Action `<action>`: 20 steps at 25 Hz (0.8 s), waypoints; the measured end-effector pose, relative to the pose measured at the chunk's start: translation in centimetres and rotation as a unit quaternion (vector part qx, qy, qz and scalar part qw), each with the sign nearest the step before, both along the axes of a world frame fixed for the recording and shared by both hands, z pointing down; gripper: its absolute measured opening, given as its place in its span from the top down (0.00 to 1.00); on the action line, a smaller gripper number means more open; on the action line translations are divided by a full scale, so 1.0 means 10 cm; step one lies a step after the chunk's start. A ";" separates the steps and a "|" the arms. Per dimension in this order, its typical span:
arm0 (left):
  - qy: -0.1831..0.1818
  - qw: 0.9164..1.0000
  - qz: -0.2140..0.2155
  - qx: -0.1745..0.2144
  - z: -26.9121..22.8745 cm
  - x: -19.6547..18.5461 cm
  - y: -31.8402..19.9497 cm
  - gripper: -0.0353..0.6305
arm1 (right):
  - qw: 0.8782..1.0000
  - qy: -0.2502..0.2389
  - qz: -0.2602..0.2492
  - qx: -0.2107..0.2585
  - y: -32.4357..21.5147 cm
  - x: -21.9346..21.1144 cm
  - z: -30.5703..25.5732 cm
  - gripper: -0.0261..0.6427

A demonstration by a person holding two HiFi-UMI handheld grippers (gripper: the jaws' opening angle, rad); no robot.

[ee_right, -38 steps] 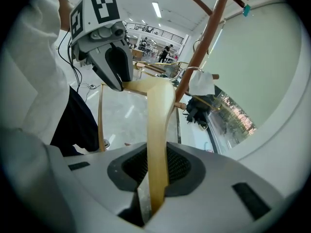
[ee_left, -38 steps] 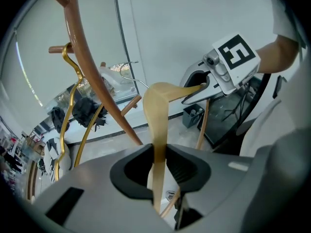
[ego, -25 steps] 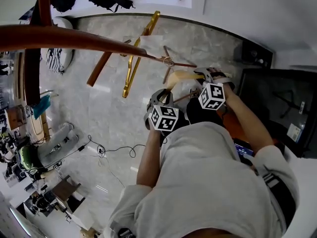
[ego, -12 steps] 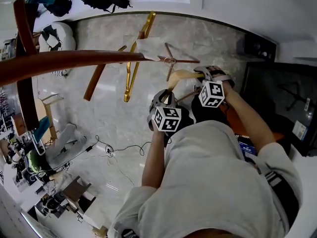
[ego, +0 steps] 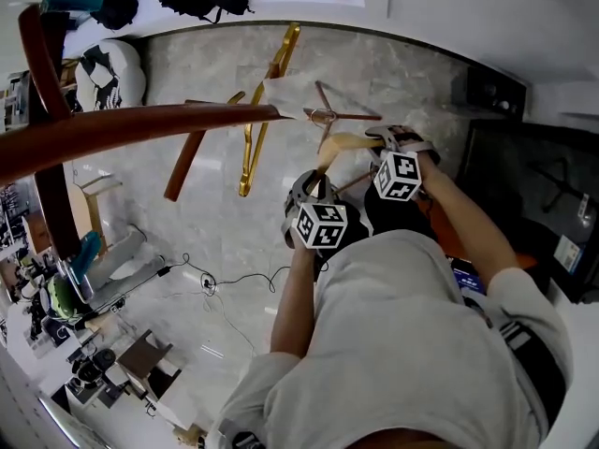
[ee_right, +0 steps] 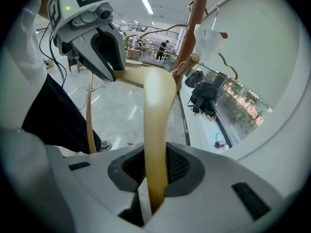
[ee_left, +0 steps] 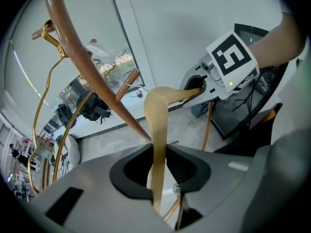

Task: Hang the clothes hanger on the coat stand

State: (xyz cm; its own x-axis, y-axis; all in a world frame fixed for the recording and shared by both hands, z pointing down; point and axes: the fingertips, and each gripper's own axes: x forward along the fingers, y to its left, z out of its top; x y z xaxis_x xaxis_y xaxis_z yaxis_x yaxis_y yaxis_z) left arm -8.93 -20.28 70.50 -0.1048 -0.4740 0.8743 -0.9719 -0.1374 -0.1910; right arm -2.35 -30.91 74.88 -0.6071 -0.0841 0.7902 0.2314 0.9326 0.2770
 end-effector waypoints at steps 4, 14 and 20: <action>-0.008 1.000 -0.015 0.001 0.06 -0.09 0.00 0.81 | 1.000 0.000 -0.007 0.001 -0.02 -0.12 0.08 0.88; -0.021 0.999 -0.037 -0.001 0.13 -0.25 0.02 0.81 | 1.000 0.000 -0.016 -0.010 -0.01 -0.32 0.22 0.88; -0.033 0.999 -0.038 -0.001 0.14 -0.29 -0.03 0.81 | 1.000 0.004 -0.013 -0.009 -0.08 -0.40 0.31 0.88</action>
